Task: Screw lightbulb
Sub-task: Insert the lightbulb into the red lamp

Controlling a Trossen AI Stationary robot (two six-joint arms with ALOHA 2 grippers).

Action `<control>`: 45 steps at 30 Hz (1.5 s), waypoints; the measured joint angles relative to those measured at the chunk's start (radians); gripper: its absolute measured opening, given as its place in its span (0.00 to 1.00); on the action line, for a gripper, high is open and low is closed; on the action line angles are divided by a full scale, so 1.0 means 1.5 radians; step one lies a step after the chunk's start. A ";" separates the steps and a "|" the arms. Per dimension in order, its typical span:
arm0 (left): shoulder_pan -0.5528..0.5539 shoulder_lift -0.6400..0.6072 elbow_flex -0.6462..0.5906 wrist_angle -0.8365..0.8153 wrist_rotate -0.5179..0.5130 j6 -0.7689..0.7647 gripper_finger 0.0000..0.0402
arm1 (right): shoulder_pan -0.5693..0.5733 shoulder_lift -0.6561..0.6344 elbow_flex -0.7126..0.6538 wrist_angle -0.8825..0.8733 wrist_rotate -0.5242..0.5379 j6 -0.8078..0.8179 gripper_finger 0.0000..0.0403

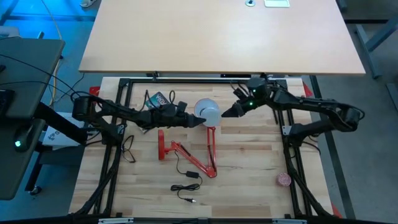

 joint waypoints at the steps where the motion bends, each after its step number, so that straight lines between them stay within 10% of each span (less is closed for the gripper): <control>1: 0.001 0.000 0.000 -0.001 0.000 0.005 0.66 | 0.007 0.010 0.000 0.012 0.000 0.004 0.81; 25: 0.002 -0.001 0.000 -0.019 -0.026 0.023 0.63 | 0.063 0.064 0.000 0.069 0.153 0.020 0.72; 45: -0.001 0.002 -0.003 -0.034 -0.017 0.027 0.05 | 0.083 0.062 0.000 0.106 0.240 0.045 0.25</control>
